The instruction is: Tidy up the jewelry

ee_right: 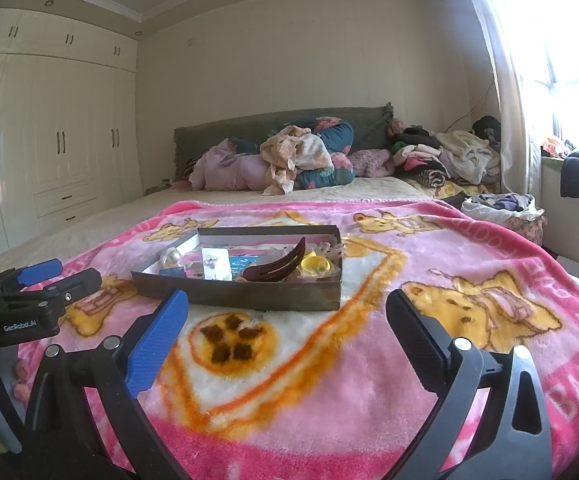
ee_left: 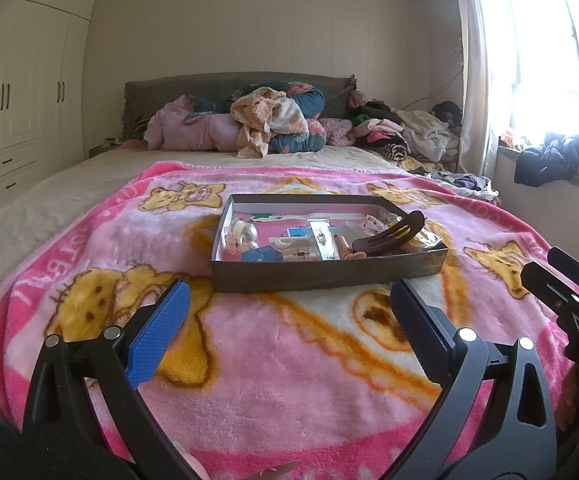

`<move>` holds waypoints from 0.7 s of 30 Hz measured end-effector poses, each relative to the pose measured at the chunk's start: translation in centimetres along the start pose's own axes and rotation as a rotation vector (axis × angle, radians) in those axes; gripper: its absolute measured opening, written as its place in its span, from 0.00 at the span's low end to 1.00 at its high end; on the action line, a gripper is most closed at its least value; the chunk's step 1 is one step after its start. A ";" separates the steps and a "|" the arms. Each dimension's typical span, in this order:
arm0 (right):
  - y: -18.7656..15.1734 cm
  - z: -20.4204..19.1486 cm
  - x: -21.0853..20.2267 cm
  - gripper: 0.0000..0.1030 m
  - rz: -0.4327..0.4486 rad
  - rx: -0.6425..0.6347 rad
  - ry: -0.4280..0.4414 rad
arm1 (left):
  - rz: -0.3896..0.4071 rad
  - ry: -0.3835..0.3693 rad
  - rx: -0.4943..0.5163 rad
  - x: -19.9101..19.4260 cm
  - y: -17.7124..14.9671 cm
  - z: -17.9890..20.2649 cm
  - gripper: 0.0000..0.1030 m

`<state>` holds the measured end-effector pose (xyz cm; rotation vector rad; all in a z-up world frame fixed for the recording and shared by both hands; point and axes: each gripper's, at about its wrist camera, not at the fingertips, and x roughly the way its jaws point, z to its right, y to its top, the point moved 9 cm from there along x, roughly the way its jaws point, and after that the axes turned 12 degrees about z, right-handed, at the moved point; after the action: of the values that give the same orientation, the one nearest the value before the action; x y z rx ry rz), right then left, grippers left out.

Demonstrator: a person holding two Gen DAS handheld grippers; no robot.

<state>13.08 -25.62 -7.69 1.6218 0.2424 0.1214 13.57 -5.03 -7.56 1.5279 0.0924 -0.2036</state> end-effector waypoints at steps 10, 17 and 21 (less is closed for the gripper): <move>0.1 0.3 -0.1 0.94 0.000 0.004 -0.007 | -0.004 -0.001 0.001 0.0 -0.2 -0.1 0.89; 0.1 0.4 -0.1 0.94 0.001 0.000 -0.008 | -0.004 -0.002 -0.003 0.0 -0.2 0.0 0.89; 0.1 0.4 -0.1 0.94 0.002 0.004 -0.007 | -0.004 0.000 0.000 0.0 -0.2 0.0 0.89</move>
<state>13.07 -26.01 -7.61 1.6259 0.2361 0.1165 13.55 -5.00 -7.75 1.5280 0.0953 -0.2064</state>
